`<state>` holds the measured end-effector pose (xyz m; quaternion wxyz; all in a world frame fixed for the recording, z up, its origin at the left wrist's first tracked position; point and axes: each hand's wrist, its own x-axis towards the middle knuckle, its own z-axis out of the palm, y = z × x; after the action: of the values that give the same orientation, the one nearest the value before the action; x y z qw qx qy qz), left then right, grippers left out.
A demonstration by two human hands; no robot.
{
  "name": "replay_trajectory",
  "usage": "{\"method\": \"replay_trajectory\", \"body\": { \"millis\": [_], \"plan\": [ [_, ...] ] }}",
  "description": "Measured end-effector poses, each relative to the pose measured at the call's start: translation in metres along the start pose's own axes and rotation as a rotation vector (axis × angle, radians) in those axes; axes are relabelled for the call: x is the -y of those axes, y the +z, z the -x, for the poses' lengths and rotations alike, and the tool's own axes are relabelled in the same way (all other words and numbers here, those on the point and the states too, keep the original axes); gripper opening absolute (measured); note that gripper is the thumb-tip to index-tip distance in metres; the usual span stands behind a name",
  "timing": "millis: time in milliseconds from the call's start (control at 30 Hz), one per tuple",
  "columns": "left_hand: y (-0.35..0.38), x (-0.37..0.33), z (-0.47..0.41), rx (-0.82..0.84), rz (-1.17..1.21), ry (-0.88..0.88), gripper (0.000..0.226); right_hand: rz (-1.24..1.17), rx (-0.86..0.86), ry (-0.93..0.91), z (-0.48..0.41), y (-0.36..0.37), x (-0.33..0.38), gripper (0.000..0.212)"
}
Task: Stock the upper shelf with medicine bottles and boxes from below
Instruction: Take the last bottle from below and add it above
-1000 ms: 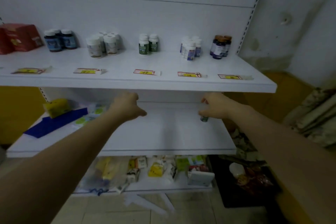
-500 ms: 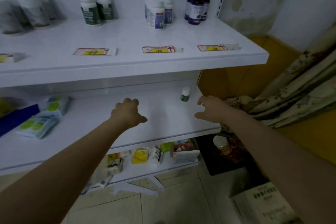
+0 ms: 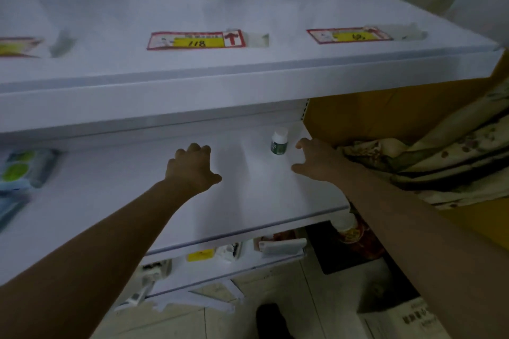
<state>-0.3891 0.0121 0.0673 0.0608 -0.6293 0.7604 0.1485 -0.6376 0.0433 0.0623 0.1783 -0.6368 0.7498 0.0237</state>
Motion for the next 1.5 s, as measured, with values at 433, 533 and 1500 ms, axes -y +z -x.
{"method": "replay_trajectory", "body": {
  "millis": [433,533,1500],
  "plan": [
    [0.074,0.005,-0.098,-0.111,0.04,-0.031,0.07,-0.181,-0.087,-0.045,-0.167,0.061,-0.022,0.063],
    [0.074,0.009,-0.1,-0.109,0.036,-0.037,0.07,-0.297,-0.153,-0.049,-0.167,0.069,-0.018,0.047],
    [-0.093,0.037,0.226,-0.122,-0.009,-0.11,0.072,-0.599,-0.012,-0.152,0.202,-0.079,0.044,0.045]
  ]
}}
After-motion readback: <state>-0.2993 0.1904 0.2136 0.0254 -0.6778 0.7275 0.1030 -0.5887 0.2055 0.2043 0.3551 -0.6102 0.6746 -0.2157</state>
